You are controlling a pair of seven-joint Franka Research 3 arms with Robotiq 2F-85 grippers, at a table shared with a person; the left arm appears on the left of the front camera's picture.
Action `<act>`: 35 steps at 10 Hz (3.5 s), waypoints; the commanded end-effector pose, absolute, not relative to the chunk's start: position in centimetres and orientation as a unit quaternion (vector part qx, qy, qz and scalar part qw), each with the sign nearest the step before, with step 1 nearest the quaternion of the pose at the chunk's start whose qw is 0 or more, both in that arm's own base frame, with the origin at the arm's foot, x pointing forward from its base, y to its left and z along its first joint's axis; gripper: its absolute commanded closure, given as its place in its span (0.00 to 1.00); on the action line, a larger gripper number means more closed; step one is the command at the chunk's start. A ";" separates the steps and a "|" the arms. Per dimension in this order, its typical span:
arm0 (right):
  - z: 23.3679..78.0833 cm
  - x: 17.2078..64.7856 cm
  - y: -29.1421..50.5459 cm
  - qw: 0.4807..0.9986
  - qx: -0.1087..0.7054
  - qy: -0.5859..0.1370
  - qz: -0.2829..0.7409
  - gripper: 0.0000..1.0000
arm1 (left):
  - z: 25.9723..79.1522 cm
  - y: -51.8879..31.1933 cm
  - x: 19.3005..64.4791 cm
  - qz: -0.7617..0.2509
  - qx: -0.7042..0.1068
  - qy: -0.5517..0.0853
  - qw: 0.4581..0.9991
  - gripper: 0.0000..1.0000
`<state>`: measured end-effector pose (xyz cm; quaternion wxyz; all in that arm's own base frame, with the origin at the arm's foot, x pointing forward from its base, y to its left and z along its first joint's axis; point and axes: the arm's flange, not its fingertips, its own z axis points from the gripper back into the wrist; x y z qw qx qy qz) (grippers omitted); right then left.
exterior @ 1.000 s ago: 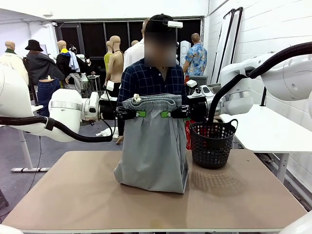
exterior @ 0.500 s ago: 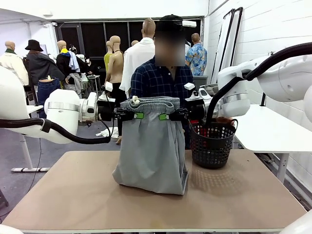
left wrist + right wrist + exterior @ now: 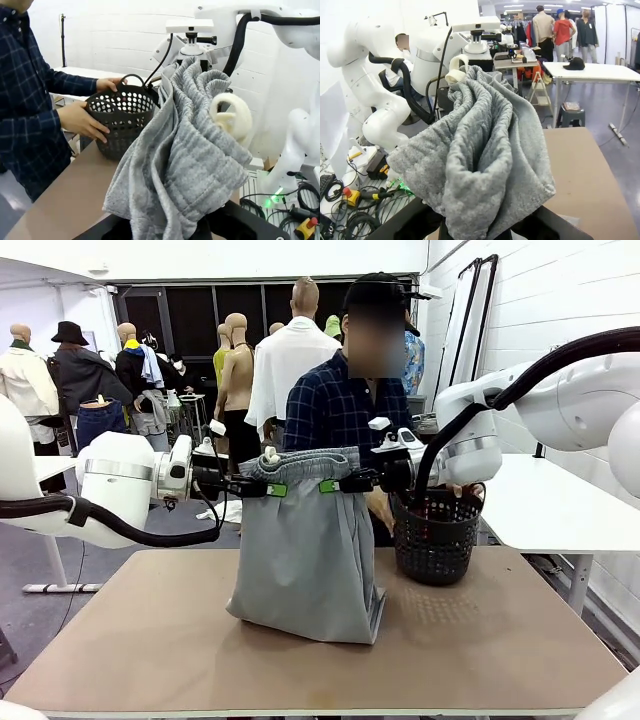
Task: Fold the training pants.
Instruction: Fold the Training pants in half.
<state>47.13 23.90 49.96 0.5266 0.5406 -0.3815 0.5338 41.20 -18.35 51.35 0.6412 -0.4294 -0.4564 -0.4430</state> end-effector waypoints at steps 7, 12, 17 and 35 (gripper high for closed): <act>54.5 54.0 25.7 0.527 0.511 -0.371 0.568 1.00 | 54.0 -18.0 49.0 -0.438 -0.409 -0.464 0.653 1.00; 60.2 58.5 27.0 0.490 0.474 -0.414 0.603 1.00 | 59.8 -19.4 53.3 -0.450 -0.367 -0.507 0.637 1.00; 64.4 61.9 27.4 0.433 0.456 -0.420 0.655 1.00 | 62.2 -20.0 53.2 -0.413 -0.270 -0.573 0.654 1.00; 64.3 69.8 28.4 0.480 0.349 -0.469 0.654 1.00 | 62.3 -19.4 59.6 -0.391 -0.229 -0.582 0.675 1.00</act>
